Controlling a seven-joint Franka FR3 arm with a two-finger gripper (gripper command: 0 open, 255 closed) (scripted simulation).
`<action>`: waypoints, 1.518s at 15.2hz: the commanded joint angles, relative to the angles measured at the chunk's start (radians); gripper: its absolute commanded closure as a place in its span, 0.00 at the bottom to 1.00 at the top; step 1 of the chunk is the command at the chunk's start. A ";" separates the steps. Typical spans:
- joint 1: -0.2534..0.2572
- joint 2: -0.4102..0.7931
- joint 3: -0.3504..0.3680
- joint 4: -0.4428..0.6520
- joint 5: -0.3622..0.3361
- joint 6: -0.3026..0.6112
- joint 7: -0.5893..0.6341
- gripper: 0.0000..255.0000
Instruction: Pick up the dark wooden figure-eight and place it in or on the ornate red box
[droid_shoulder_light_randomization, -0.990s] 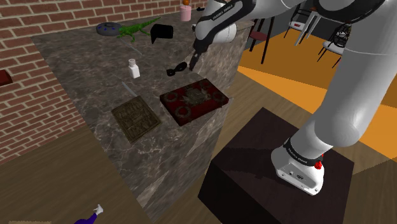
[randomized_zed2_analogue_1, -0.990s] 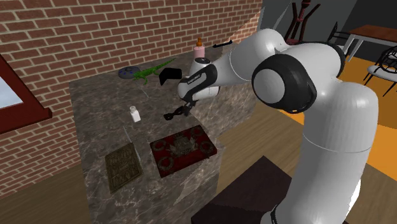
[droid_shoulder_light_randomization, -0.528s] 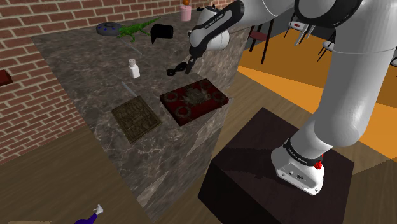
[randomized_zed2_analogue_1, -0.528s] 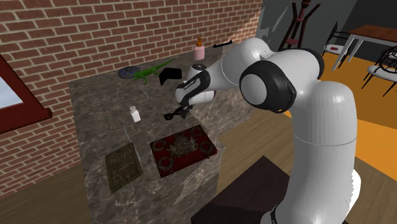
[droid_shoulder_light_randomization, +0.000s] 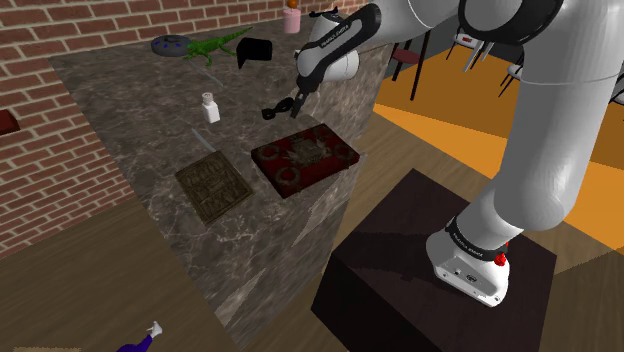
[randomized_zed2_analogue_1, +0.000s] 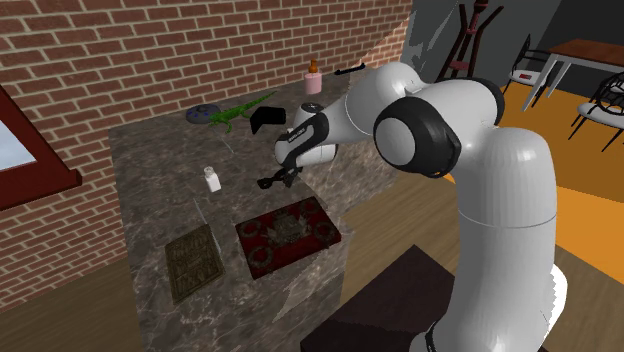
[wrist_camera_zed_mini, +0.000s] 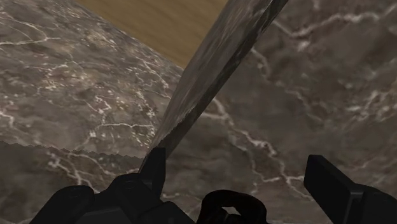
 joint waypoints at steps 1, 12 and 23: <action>0.000 0.000 0.000 0.000 0.000 0.000 0.000 0.00; 0.001 -0.002 0.003 0.005 0.001 0.000 -0.001 0.00; 0.243 0.132 -0.121 0.315 -0.455 -0.287 -0.058 0.00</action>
